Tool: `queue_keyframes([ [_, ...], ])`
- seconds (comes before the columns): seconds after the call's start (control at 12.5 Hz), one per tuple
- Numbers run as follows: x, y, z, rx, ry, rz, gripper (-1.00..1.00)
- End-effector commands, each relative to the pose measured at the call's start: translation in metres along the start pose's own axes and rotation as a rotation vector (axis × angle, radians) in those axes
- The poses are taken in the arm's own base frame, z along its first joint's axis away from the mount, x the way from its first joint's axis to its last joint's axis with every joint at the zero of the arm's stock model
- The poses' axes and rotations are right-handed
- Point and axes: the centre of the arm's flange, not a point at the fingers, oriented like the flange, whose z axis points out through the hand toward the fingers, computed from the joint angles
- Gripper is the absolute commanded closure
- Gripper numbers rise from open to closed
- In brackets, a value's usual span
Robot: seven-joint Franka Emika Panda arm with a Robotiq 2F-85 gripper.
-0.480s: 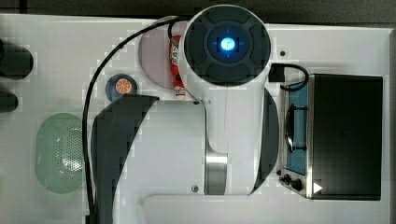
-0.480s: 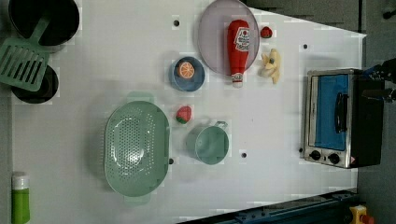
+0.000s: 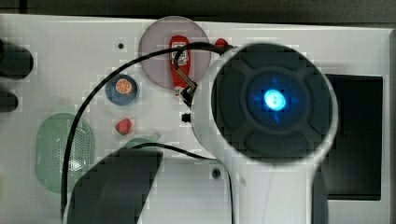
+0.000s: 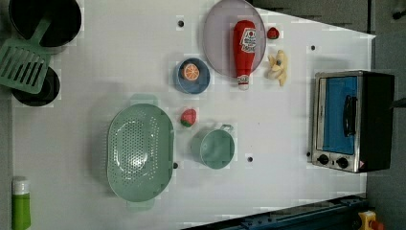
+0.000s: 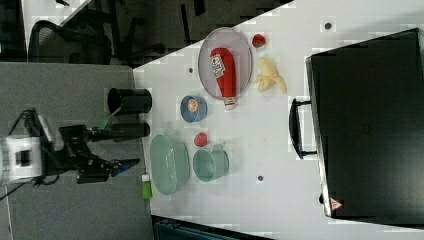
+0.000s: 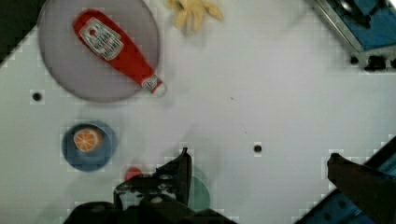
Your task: Pick ketchup from plate and place it on table.
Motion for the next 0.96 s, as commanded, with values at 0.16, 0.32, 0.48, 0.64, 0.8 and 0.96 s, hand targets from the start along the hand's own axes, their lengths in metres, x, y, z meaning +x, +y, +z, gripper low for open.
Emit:
queue_keyframes([
  [0.16, 0.018, -0.025, 0.038, -0.032, -0.038, 0.018, -1.0],
  [0.32, 0.029, -0.041, 0.068, -0.046, -0.057, 0.008, -1.0],
  [0.48, 0.041, -0.06, 0.101, -0.051, -0.068, -0.005, -1.0],
  [0.64, 0.051, -0.08, 0.138, -0.051, -0.078, -0.039, -1.0],
  [0.8, 0.059, -0.098, 0.178, -0.047, -0.089, -0.118, -1.0],
  [0.96, 0.068, -0.114, 0.22, -0.037, -0.095, -0.216, -1.0],
])
